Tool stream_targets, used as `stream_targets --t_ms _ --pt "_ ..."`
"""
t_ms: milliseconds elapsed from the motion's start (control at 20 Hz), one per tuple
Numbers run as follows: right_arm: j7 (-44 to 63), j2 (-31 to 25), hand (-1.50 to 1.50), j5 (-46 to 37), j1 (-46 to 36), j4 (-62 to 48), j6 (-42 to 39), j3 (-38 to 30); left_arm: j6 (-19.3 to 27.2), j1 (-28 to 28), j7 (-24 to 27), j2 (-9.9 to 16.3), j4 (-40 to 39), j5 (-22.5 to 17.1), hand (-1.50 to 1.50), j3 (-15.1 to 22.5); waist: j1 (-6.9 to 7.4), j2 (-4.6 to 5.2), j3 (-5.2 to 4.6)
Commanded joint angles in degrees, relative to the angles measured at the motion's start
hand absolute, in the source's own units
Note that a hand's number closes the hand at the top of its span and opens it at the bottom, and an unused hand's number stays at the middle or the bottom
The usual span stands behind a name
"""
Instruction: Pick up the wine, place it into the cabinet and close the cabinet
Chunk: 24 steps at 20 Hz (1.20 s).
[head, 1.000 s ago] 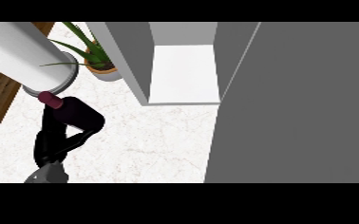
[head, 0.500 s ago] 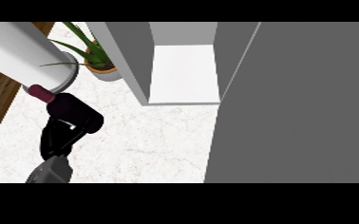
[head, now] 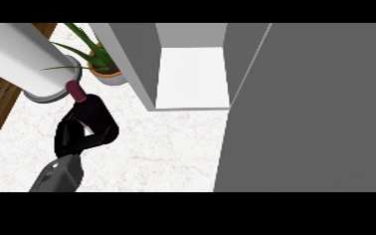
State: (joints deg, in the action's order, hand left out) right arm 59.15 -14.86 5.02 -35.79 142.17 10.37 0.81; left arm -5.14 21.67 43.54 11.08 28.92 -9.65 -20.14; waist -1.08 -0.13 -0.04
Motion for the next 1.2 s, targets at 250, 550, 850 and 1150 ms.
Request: stream_targets --t_ms 250,550,850,1150 --pt "3.5 -1.25 -1.5 5.6 1.78 4.77 -1.05 -2.47 -1.23 -2.06 8.47 -8.7 5.56 8.79 1.5 11.75 0.51 -0.13 0.05" --pt "4.03 -0.89 -1.5 5.59 0.34 3.87 0.08 -2.5 2.88 -2.94 7.5 -10.95 15.34 8.29 1.5 14.62 0.91 -0.21 0.05" --pt "1.28 -0.26 -1.5 5.89 1.32 0.97 -0.74 -2.52 4.59 -10.11 -5.02 -11.05 36.13 4.74 1.5 24.97 1.84 -0.46 0.13" --pt "2.06 -0.51 -1.5 5.98 2.41 3.14 -0.94 -2.84 9.95 -10.63 -17.55 -11.07 50.99 -1.52 1.5 33.63 1.29 -0.38 0.1"
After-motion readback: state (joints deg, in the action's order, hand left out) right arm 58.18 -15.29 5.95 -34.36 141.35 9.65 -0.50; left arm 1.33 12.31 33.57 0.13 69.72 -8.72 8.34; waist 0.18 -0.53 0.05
